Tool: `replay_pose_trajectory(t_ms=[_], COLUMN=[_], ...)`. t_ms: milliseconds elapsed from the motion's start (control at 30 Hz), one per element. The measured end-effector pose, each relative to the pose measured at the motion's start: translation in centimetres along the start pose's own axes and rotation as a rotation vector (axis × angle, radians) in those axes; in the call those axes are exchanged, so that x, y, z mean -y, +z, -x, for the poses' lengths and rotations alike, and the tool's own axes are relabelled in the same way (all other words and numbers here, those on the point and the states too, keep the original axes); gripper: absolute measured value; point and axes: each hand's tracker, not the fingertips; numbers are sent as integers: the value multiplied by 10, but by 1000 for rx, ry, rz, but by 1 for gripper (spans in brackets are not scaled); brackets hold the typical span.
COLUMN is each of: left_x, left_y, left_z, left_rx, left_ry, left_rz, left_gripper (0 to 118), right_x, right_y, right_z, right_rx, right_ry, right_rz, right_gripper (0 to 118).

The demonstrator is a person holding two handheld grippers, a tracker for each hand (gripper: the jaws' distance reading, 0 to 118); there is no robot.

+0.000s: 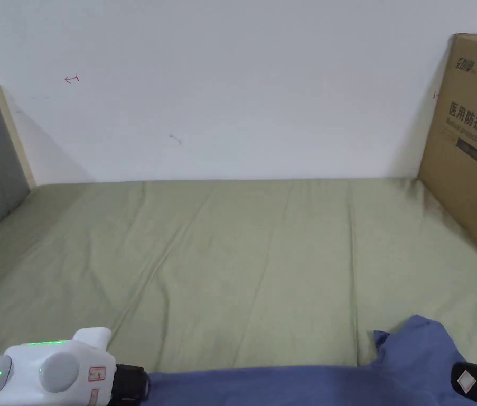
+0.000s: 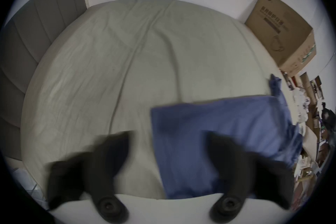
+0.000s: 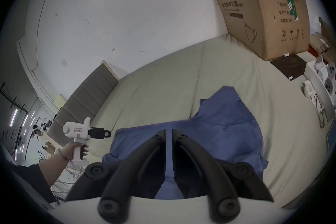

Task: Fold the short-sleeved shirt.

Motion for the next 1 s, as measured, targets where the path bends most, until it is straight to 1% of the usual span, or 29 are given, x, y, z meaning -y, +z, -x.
replay_pose_trajectory(t_ms=[33,67,100,167,233,267,300,333,367,400,433,467,500,533,600,667,700,733,767,800,833,867,933,967,1000], left_x=[-1,2,2,4,7,10,12,13,15,19,23,21,23,25,22,14,12,14,13,11,10,12,9,8,14], left_y=[-13,-15,-26,-49,-57,-62,-61,-58,-48,-38,-30,-23,-21,-18,-18,-15,-12,-7,-5,-2,-1,-1,0,-2,7], left_z=[3,6,6,4,3,0,-5,-12,-18,-22,-27,-27,-32,-37,-43,-42,-40,-41,-39,-37,-35,-24,-16,-14,-32], left_rx=[1,32,21,54,32,20,-33,-44,-50,-58,-1,49,166,152,99,69,74,79,82,81,77,76,89,93,96], left_ry=[3,6,5,-10,-42,-66,-93,-99,-122,-143,-141,-136,-106,-100,-148,-180,-173,-166,-160,-155,-143,-133,-104,-99,-99], left_rz=[5,-37,-14,29,84,83,72,48,-16,-81,-119,-124,-100,-89,-99,-125,-132,-144,-151,-161,-168,-169,-164,-163,-160], left_gripper=[118,114,114,114,112,111,106,94,60,32,3,3,3,3,3,3,3,3,3,3,3,3,3,3,3], right_x=[1,1,3,3,3,1,-2,-4,-7,-13,-19,-26,-32,-40,-54,-66,-72,-77,-80,-83,-81,-76,-68,-62,-56], right_y=[-5,-9,-15,-23,-28,-31,-34,-37,-41,-47,-53,-60,-69,-78,-98,-121,-135,-148,-170,-186,-192,-200,-228,-236,-245], right_z=[-1,-3,-8,-13,-21,-25,-30,-35,-41,-47,-55,-63,-72,-82,-95,-99,-103,-109,-133,-142,-150,-158,-178,-187,-195], right_rx=[16,36,52,84,109,107,93,88,112,164,195,216,232,233,243,323,336,322,317,318,336,396,459,479,490], right_ry=[11,24,26,1,-37,-56,-76,-77,-66,-50,-32,-15,-11,-4,-15,16,43,50,44,37,25,25,25,16,26], right_rz=[13,29,41,43,3,-16,-46,-65,-50,-24,9,39,62,89,114,144,153,156,178,246,195,218,296,322,365], right_gripper=[7,7,7,7,8,9,10,10,10,10,10,10,10,10,10,10,10,23,80,116,116,117,117,117,116])
